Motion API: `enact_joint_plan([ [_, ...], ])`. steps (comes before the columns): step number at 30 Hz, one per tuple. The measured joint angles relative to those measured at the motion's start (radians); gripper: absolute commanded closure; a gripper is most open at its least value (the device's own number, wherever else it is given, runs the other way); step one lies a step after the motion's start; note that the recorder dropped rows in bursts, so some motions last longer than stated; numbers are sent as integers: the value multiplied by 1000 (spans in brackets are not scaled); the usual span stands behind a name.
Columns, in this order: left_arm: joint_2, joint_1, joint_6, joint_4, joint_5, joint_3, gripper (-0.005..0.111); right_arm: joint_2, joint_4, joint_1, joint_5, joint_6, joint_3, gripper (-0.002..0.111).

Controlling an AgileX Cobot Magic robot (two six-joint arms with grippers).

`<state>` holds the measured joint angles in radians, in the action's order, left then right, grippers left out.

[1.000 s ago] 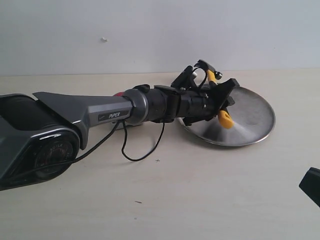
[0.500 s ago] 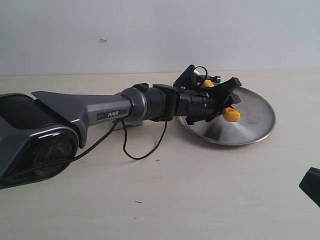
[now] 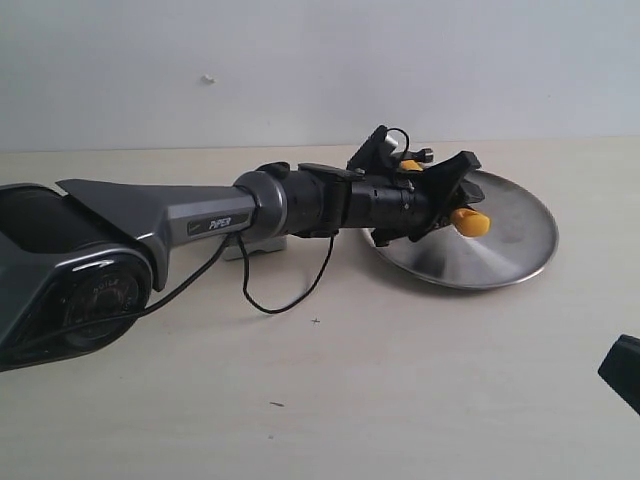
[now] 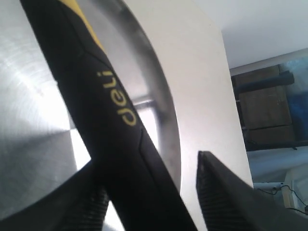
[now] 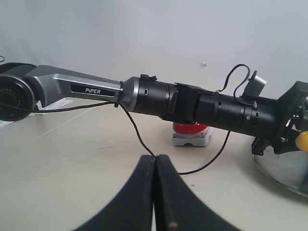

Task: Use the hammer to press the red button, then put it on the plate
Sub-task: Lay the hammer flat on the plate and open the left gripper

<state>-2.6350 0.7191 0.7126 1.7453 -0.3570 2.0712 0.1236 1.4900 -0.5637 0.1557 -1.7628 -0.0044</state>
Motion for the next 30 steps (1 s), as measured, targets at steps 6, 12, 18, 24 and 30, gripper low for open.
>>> enact_joint_plan([
  [6, 0, -7, -85, -74, -41, 1, 54, 0, 0, 0, 0, 0, 0, 108],
  [12, 2, -41, -167, -150, -137, 1, 54, 0, 0, 0, 0, 0, 0, 108],
  [18, 2, -67, -191, -172, -239, 1, 54, 0, 0, 0, 0, 0, 0, 108],
  [24, 2, -73, -240, -245, -319, 1, 54, 0, 0, 0, 0, 0, 0, 108],
  [30, 4, -102, -261, -287, -439, 1, 54, 0, 0, 0, 0, 0, 0, 108],
])
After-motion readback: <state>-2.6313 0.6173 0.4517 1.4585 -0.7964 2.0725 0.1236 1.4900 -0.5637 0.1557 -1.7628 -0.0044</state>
